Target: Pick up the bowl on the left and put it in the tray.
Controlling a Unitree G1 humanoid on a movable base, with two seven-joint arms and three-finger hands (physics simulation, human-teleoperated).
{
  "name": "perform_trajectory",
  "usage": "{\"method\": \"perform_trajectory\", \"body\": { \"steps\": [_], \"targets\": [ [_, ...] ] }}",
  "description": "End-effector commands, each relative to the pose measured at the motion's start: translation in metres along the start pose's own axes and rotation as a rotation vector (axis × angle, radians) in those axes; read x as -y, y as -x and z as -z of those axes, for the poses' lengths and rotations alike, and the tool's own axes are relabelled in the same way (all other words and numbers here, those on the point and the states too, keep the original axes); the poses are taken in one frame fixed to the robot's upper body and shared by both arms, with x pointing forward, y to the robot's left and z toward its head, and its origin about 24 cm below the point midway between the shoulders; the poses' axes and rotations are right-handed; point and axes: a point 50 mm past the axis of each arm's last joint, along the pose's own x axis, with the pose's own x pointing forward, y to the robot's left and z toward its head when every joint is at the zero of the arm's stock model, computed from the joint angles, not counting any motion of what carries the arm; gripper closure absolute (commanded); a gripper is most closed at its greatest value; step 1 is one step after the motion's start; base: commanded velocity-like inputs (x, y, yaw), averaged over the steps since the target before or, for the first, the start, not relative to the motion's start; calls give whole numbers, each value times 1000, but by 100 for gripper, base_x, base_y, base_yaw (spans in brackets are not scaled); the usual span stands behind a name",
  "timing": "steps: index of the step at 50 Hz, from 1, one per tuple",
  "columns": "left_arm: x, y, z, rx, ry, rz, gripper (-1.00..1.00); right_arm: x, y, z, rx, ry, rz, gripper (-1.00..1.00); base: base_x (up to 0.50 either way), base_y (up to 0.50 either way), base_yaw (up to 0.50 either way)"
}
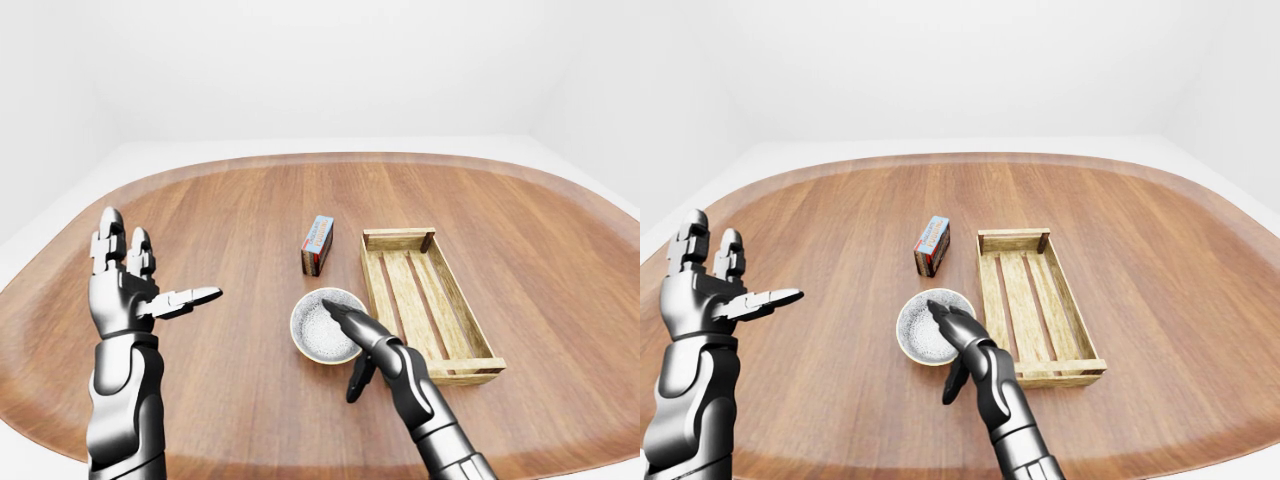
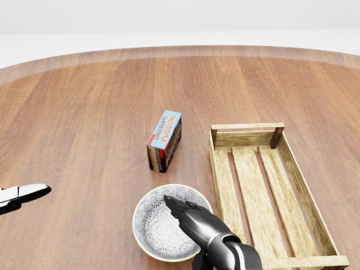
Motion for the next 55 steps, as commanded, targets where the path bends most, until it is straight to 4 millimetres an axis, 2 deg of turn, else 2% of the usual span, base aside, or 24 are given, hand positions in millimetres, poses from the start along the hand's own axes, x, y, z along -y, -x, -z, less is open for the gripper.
{"method": "perform_trajectory", "body": {
  "steps": [1,11,16,20,22,38,41,47,48,49,50,51,52,54,55],
  "targets": [
    [0,-1,-3,15,3,-1,-100,-3,-4,-2,-2,4,-16,-97,0,0,0],
    [0,0,-1,4,6,-1,-100,-9,-6,-1,-10,0,-30,-97,0,0,0],
    [0,0,-7,30,12,-5,-100,-14,-7,0,-15,-4,-40,-97,0,0,0],
    [0,1,0,-1,11,0,-100,-19,-9,2,-25,-12,-51,-97,0,0,0],
    [0,0,-6,26,12,-1,-100,-21,-9,2,-25,-13,-58,-97,0,0,0],
    [3,3,1,-6,10,12,-100,-28,-17,6,-49,-30,-83,-97,0,0,0],
    [5,1,-9,37,11,15,-100,-31,-19,7,-59,-43,-87,-97,0,0,0],
    [4,2,0,3,12,16,-100,-33,-19,9,-64,-45,-96,-96,0,0,0],
    [4,2,1,-3,12,15,-100,-33,-19,9,-64,-45,-94,-75,0,0,0],
    [4,2,1,-4,12,15,-100,-33,-19,9,-64,-45,-94,-75,0,0,0],
    [4,2,1,-3,12,15,-100,-33,-19,8,-63,-47,-95,-58,0,0,0],
    [4,2,1,-3,12,15,-100,-33,-19,8,-62,-47,-95,-58,0,0,0],
    [3,2,2,-8,14,14,-100,-35,-19,7,-59,-46,-98,-35,0,0,0],
    [3,2,3,-11,14,14,-100,-35,-19,6,-55,-46,-100,-15,0,0,0],
    [3,1,-1,7,15,13,-100,-34,-19,6,-55,-45,-100,13,0,0,0]
  ]
}}
